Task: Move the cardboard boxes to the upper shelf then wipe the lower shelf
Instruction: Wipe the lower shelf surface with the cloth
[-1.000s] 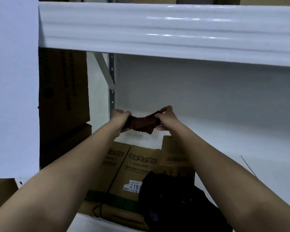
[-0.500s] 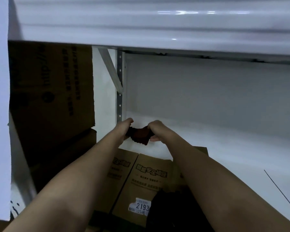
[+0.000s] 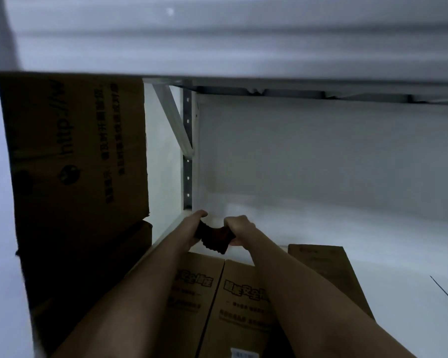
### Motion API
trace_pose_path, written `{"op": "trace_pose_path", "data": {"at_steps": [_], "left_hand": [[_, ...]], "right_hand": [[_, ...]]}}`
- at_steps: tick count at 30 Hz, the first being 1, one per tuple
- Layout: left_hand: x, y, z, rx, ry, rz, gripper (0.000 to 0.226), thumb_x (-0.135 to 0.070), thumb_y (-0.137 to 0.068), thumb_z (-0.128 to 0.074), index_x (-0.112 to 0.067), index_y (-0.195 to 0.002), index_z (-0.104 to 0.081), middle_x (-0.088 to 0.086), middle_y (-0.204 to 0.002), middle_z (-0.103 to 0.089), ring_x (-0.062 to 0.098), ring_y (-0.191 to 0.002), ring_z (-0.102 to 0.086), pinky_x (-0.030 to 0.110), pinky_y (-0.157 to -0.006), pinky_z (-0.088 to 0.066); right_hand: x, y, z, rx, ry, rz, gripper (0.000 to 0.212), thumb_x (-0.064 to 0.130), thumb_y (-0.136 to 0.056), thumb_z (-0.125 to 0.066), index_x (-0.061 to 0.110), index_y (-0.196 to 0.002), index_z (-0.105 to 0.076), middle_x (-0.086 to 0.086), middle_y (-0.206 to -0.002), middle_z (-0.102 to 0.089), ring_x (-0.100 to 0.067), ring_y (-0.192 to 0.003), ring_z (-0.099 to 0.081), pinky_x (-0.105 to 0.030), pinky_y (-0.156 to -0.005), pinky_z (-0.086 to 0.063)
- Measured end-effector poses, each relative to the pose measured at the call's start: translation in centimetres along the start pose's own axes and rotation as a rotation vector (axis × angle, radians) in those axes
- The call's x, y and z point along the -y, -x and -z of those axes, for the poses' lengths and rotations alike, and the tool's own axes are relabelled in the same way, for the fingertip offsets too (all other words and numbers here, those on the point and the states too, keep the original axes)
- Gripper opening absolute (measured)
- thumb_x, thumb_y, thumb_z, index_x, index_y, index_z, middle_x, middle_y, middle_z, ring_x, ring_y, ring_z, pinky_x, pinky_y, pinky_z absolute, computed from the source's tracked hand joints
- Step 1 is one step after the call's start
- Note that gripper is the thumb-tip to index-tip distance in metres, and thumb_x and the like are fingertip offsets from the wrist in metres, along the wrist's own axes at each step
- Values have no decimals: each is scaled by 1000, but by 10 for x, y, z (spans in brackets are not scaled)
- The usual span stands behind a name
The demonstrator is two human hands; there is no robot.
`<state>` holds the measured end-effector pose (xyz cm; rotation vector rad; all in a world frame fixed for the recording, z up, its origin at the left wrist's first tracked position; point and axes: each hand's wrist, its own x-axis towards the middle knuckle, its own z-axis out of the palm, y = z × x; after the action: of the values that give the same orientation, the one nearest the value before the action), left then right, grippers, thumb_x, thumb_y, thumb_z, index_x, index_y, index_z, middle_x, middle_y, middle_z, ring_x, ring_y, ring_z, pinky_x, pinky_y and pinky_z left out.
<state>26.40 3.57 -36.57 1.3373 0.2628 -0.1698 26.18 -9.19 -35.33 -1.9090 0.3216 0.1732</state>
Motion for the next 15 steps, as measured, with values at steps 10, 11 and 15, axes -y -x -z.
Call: {"op": "trace_pose_path", "data": {"at_steps": [10, 11, 15], "left_hand": [[15, -20, 11, 18, -88, 16, 32, -41, -85, -57, -17, -106, -56, 4, -90, -59, 18, -78, -60, 26, -58, -47], [16, -22, 11, 30, -87, 24, 31, -41, -86, -57, -17, -105, -57, 4, -89, -59, 18, -77, -60, 26, -57, -47], [21, -32, 10, 25, -98, 30, 44, -40, -90, -55, -16, -126, -47, 3, -112, -54, 23, -101, -53, 34, -83, -47]], "right_hand": [[-12, -8, -13, 128, 1, -79, 8, 11, -90, -41, 7, -97, -44, -11, -99, -46, -24, -90, -46, -33, -78, -37], [-13, -8, -13, 127, -17, -83, 7, 10, -90, -40, 8, -95, -43, -10, -97, -46, -23, -88, -46, -33, -77, -37], [-20, -11, -15, 169, -139, -129, 2, 10, -87, -42, 10, -88, -44, -7, -84, -45, -20, -80, -49, -30, -71, -44]]}}
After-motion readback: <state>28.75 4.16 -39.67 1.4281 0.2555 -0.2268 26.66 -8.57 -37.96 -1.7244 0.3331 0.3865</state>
